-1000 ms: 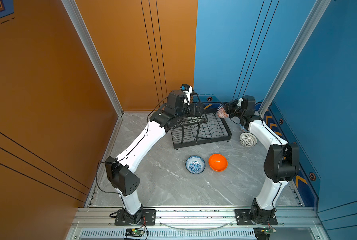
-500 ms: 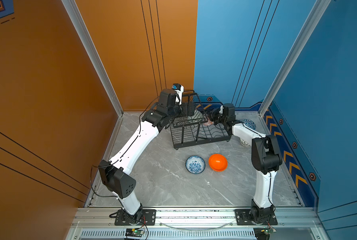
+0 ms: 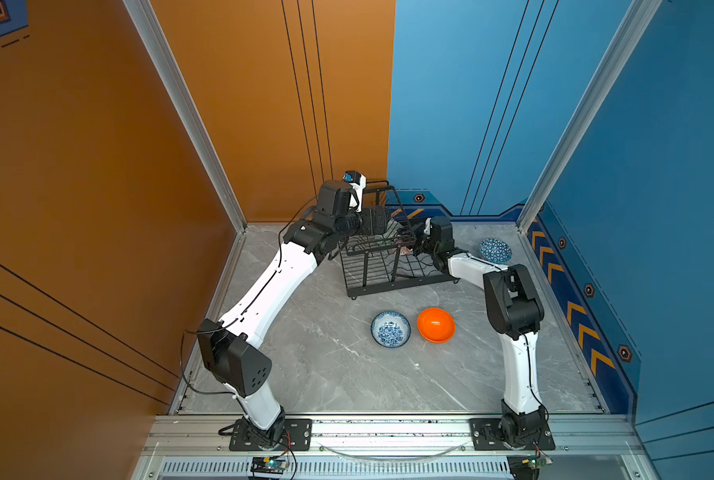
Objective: Load the bowls into the dish rack
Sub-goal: 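Lower the orange-and-blue bowl into the rack slots beside the green bowl with right gripper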
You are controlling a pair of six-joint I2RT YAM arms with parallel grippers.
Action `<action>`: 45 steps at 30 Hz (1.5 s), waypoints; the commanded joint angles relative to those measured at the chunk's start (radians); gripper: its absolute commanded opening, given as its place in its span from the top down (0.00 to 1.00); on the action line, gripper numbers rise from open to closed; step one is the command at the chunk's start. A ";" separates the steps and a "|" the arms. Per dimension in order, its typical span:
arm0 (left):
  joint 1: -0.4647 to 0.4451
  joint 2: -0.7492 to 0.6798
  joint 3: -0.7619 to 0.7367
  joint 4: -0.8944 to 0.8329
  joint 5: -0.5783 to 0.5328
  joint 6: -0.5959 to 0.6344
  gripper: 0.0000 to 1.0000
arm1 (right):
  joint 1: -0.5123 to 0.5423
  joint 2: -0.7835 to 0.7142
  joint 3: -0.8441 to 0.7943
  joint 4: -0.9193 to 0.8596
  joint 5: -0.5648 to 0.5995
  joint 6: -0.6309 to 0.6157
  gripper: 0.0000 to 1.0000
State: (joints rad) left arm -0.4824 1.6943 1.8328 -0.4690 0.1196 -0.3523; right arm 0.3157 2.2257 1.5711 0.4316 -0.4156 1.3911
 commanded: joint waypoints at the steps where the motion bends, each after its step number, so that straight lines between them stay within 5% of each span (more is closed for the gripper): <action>1: 0.012 -0.028 -0.007 -0.019 0.028 -0.009 0.02 | 0.011 0.010 0.062 0.097 0.008 0.014 1.00; 20: 0.025 -0.051 -0.053 -0.019 0.042 -0.018 0.02 | 0.051 0.124 0.152 0.154 0.018 0.053 1.00; 45: 0.030 -0.053 -0.076 -0.016 0.040 -0.033 0.02 | 0.071 0.072 -0.006 0.199 0.103 0.165 1.00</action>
State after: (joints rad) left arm -0.4625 1.6695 1.7687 -0.4831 0.1436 -0.3721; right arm 0.3702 2.3447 1.5990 0.6395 -0.3496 1.5322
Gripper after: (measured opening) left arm 0.979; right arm 0.100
